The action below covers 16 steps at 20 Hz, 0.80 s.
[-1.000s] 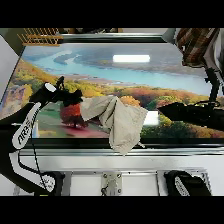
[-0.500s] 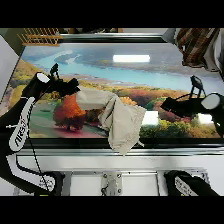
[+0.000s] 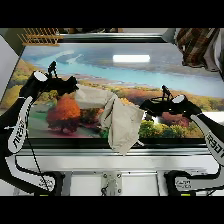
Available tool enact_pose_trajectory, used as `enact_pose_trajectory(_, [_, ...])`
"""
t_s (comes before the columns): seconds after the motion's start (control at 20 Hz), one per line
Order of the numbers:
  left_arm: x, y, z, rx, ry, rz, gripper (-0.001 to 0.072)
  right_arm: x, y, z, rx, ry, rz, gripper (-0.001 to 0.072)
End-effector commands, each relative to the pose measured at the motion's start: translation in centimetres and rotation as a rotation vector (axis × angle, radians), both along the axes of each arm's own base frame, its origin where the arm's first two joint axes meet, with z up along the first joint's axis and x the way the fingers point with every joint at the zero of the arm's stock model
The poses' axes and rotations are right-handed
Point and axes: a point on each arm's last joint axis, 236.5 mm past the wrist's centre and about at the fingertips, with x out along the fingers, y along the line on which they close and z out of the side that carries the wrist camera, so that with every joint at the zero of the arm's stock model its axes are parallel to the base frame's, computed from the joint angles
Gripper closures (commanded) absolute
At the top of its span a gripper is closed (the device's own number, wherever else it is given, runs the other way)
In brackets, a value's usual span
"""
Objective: Fold the clothes and pants, and hang the long-sleeved shirts on hangers.
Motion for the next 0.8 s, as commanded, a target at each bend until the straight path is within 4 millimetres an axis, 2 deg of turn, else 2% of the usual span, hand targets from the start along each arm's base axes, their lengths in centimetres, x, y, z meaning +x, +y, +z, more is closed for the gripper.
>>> enact_pose_trajectory(0.0, [0.1,0.1,0.1,-0.001,-0.006,0.003,0.07,1.1,1.7,-0.8,-0.017,-0.062,0.03,0.0391])
enact_pose_trajectory(0.05, [0.0,0.0,0.4,0.0,-0.008,0.0,0.07,1.6,2.0,0.0,-0.024,-0.095,0.058,0.0702])
enact_pose_trajectory(0.1, [0.1,0.1,1.2,0.002,-0.025,0.0,0.0701,2.6,2.0,1.7,-0.034,-0.155,0.082,0.0692])
enact_pose_trajectory(0.15, [0.5,0.7,3.2,0.007,-0.076,0.019,0.0701,3.9,1.9,4.4,-0.044,-0.238,0.104,0.0693])
enact_pose_trajectory(0.2, [1.2,1.4,6.1,0.012,-0.152,0.046,0.0701,5.4,1.5,8.6,-0.059,-0.349,0.128,0.0693])
enact_pose_trajectory(0.25, [1.7,2.4,10.3,0.02,-0.249,0.073,0.0701,6.7,1.1,13.5,-0.065,-0.459,0.137,0.0693])
enact_pose_trajectory(0.3, [1.7,3.2,15.3,0.026,-0.355,0.091,0.0701,7.5,0.8,19.5,-0.065,-0.579,0.142,0.0693])
enact_pose_trajectory(0.35, [1.1,3.7,20.5,0.03,-0.453,0.097,0.07,7.4,0.7,25.3,-0.065,-0.688,0.154,0.0693])
enact_pose_trajectory(0.45, [-2.2,3.8,30.9,0.046,-0.652,0.087,0.07,4.8,1.1,36.6,-0.075,-0.912,0.183,0.0693])
enact_pose_trajectory(0.55, [-7.0,3.3,40.0,0.063,-0.853,0.079,0.07,0.8,1.3,45.0,-0.081,-1.098,0.18,0.0693])
enact_pose_trajectory(0.6, [-9.7,2.9,43.7,0.074,-0.944,0.073,0.07,-1.6,1.4,48.4,-0.074,-1.173,0.171,0.0693])
enact_pose_trajectory(0.65, [-12.6,2.6,47.0,0.085,-1.029,0.07,0.07,-4.0,1.4,51.0,-0.066,-1.229,0.155,0.0693])
enact_pose_trajectory(0.75, [-18.0,2.1,51.8,0.097,-1.163,0.069,0.07,-8.0,1.4,54.3,-0.056,-1.311,0.142,0.0693])
